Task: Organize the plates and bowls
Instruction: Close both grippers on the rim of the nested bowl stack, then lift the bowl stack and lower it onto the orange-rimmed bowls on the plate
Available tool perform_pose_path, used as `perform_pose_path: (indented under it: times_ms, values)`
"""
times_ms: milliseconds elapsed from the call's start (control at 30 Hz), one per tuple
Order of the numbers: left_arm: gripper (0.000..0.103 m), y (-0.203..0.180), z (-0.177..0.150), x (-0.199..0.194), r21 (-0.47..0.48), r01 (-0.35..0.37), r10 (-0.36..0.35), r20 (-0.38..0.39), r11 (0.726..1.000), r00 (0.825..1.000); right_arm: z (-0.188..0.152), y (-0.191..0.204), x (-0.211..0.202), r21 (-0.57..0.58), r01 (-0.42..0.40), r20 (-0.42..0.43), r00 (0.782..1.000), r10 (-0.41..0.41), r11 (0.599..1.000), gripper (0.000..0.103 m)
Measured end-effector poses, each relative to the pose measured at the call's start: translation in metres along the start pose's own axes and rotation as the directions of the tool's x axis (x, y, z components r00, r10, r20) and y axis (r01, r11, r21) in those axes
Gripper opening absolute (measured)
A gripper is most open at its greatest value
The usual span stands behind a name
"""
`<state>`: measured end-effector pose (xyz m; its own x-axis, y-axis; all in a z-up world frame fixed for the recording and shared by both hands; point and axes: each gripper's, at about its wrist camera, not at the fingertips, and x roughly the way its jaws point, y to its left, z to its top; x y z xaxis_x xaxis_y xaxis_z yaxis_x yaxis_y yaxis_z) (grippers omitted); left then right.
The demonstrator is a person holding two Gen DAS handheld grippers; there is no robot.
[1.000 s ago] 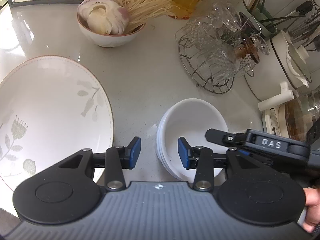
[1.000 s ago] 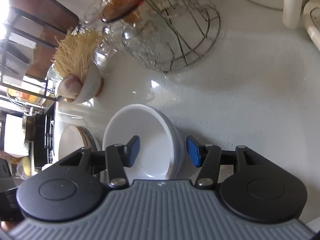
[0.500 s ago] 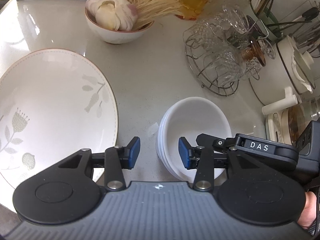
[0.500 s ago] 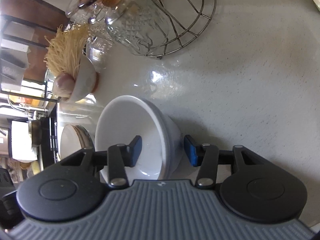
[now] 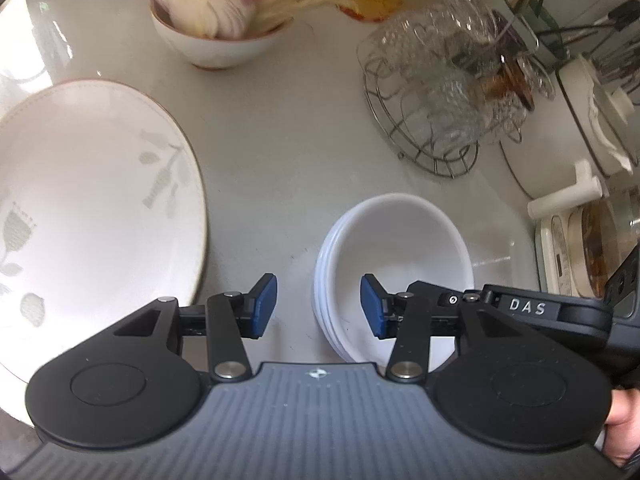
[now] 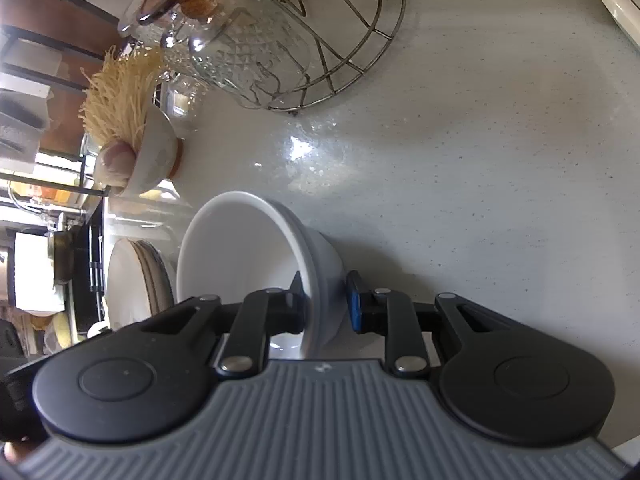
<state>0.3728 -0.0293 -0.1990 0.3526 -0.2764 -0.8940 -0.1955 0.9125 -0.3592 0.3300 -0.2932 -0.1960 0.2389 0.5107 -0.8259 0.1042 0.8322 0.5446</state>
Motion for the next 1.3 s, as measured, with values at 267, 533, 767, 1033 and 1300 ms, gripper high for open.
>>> perform_pose_path:
  times_ms: [267, 533, 767, 1033, 1300]
  values:
    - [0.052, -0.007, -0.012, 0.017, -0.025, 0.009, -0.01, -0.042, 1.0, 0.999, 0.002, -0.006, -0.004, -0.042, -0.001, -0.018, 1.0, 0.0, 0.999, 0.023]
    - [0.052, -0.007, -0.022, 0.031, -0.061, 0.037, -0.039, -0.035, 0.997, 0.999, 0.004, -0.007, -0.004, -0.045, -0.01, -0.027, 1.0, 0.009, 0.999, 0.023]
    - [0.051, -0.001, -0.022, 0.033, -0.089, 0.092, -0.092, -0.005, 0.992, 0.996, -0.001, -0.002, -0.007, -0.065, 0.023, 0.001, 1.0, -0.023, 0.998, 0.021]
    - [0.027, 0.006, -0.017, 0.036, -0.048, 0.124, -0.125, -0.033, 0.991, 0.992, -0.007, 0.005, -0.009, -0.085, 0.048, 0.019, 0.999, -0.046, 0.995, 0.02]
    - [0.025, 0.005, -0.01, 0.026, 0.027, 0.146, -0.142, -0.106, 0.989, 0.984, -0.025, 0.013, -0.021, -0.032, 0.073, 0.053, 0.996, -0.072, 0.997, 0.021]
